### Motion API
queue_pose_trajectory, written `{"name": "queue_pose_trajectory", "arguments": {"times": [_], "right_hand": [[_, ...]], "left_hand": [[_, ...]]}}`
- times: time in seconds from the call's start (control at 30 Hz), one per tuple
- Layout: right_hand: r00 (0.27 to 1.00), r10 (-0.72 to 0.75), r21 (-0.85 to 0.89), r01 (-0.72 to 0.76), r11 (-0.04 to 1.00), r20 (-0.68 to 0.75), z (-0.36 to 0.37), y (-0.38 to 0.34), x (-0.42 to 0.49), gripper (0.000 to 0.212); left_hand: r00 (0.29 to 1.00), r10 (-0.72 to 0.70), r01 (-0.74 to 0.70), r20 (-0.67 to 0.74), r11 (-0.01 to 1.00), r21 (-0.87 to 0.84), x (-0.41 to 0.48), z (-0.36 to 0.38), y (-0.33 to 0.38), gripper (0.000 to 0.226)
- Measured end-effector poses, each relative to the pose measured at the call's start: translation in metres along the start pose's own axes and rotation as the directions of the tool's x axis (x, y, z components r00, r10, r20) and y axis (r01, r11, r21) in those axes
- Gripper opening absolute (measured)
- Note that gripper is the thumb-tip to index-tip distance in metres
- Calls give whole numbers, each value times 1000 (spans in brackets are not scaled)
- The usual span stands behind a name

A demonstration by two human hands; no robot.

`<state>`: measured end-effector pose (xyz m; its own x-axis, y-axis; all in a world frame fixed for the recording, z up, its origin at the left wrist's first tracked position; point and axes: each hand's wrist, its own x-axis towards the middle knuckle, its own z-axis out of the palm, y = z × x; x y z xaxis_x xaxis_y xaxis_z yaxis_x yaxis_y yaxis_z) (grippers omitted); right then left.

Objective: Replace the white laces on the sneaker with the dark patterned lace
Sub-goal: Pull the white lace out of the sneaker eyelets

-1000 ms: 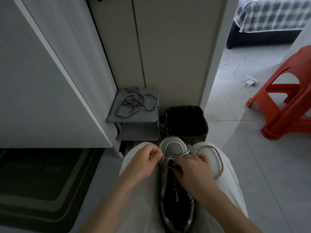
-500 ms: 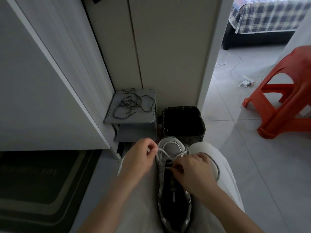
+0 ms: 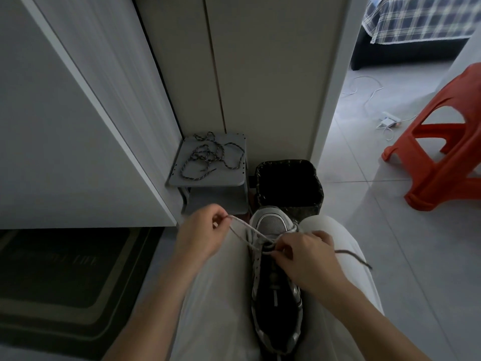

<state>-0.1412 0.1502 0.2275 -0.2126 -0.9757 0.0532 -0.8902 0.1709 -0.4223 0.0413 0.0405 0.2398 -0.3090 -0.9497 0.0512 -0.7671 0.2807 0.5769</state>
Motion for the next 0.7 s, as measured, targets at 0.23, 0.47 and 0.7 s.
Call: {"name": "queue_pose_trajectory", "arguments": {"times": [0.23,0.47,0.7], "right_hand": [[1000,-12,-2,12,1000,29,10,-3,-2,11],[999,-23,-38,25,999,41,3,-1,-6,16],[997,-60,-75,63,995,39,7,-5,-3,24]], "left_hand": [[949,-51,111,312,978,-178,-36,46,15,27],[984,-55,56,-169,998,0,-5,1,-8,25],[913,-161,250,376,947,-200,-26,29,3,40]]}}
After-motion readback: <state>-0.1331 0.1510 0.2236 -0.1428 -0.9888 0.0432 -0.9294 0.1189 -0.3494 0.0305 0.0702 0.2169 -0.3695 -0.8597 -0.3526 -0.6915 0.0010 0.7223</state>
